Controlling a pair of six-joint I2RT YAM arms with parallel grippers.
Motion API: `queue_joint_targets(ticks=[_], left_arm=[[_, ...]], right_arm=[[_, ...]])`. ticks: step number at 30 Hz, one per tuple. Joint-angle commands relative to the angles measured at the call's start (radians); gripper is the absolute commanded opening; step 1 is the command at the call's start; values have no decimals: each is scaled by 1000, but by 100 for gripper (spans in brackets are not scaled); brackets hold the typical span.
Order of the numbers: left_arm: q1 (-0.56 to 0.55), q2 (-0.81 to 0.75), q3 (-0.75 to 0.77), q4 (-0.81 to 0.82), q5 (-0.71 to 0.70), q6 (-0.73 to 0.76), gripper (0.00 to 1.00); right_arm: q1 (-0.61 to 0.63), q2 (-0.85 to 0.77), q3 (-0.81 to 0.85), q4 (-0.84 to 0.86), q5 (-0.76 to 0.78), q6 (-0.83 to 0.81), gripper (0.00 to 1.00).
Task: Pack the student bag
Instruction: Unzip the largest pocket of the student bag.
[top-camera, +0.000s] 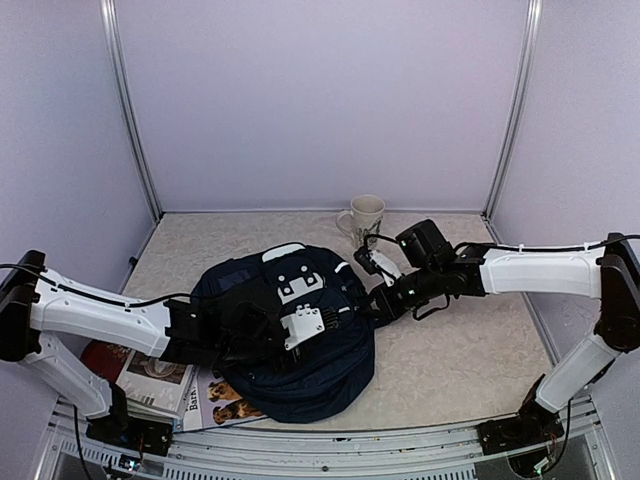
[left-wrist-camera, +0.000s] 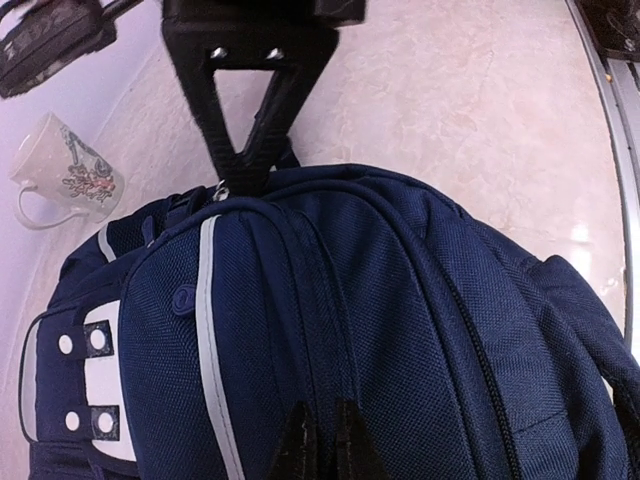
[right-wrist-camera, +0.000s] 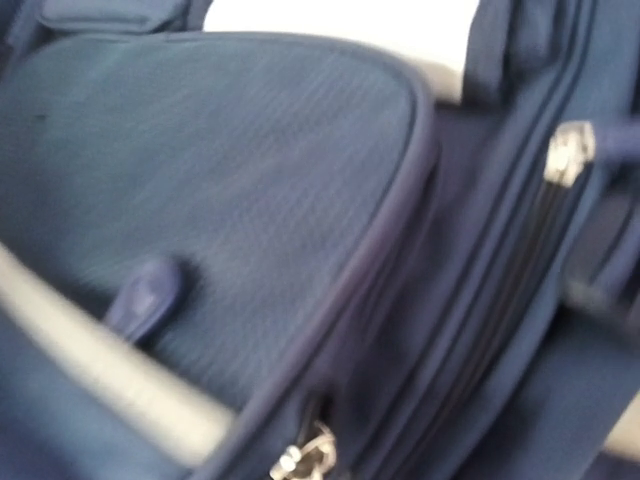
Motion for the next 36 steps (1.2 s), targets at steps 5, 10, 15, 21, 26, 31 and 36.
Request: queue_joint_targets(ticks=[5, 10, 15, 21, 26, 31, 36], left_arm=[[-62, -136, 37, 33, 265, 141, 0], [-65, -151, 24, 55, 280, 166, 0], [-64, -176, 9, 48, 262, 169, 0], [-46, -195, -19, 37, 232, 173, 0], [-24, -207, -42, -4, 195, 190, 0], [5, -256, -59, -64, 256, 256, 0], [51, -317, -110, -16, 290, 270, 0]], right_arm=[[-139, 185, 153, 90, 257, -189, 0], [-158, 266, 225, 127, 197, -216, 0], [-172, 270, 226, 130, 177, -224, 0], [-175, 224, 175, 121, 204, -228, 28], [-177, 133, 87, 105, 197, -228, 33], [-178, 3, -14, 104, 116, -242, 39], [-178, -144, -103, 148, 19, -232, 43]])
